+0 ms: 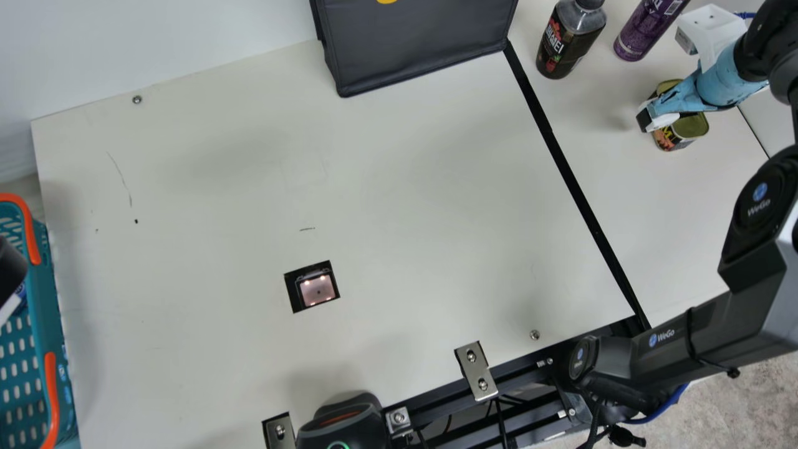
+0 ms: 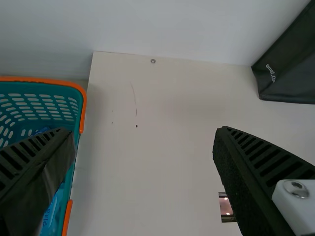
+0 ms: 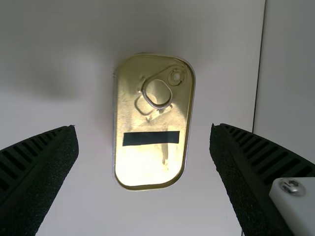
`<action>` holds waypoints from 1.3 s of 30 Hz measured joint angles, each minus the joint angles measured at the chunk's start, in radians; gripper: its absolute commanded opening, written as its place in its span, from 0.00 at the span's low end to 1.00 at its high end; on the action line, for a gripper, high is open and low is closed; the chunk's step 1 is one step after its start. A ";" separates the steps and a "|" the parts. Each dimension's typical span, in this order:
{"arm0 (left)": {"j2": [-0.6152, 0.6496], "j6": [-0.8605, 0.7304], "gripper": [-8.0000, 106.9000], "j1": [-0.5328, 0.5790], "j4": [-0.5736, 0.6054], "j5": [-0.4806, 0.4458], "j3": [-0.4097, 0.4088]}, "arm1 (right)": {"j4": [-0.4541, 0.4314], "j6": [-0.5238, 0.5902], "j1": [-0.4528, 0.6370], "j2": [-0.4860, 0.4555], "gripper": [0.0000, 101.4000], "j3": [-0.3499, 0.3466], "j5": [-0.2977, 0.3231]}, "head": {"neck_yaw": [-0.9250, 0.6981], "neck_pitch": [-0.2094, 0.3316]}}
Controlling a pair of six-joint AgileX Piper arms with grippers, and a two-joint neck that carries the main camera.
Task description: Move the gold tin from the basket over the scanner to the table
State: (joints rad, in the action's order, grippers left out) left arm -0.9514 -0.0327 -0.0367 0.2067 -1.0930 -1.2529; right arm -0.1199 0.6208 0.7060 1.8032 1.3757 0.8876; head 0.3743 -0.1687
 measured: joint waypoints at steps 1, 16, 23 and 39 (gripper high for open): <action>0.000 0.000 0.85 0.000 0.000 0.000 0.000 | -0.005 -0.007 -0.010 -0.017 0.94 -0.009 0.000 | 0.000 0.002; 0.000 0.000 0.85 0.000 0.000 0.000 0.000 | -0.083 -0.192 -0.258 -0.365 0.94 -0.059 0.129 | 0.000 0.000; 0.000 0.000 0.85 0.000 0.000 0.000 0.000 | -0.131 -0.321 -0.439 -0.500 0.94 -0.040 0.221 | 0.000 0.002; 0.127 0.025 0.85 0.048 -0.117 -0.082 0.036 | -0.111 -0.510 -0.679 -0.734 0.94 -0.049 0.319 | -0.138 0.000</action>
State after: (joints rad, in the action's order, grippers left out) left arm -0.8249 -0.0080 0.0109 0.0896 -1.1747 -1.2172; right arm -0.2305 0.1112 0.0274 1.0688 1.3271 1.2063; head 0.2362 -0.1687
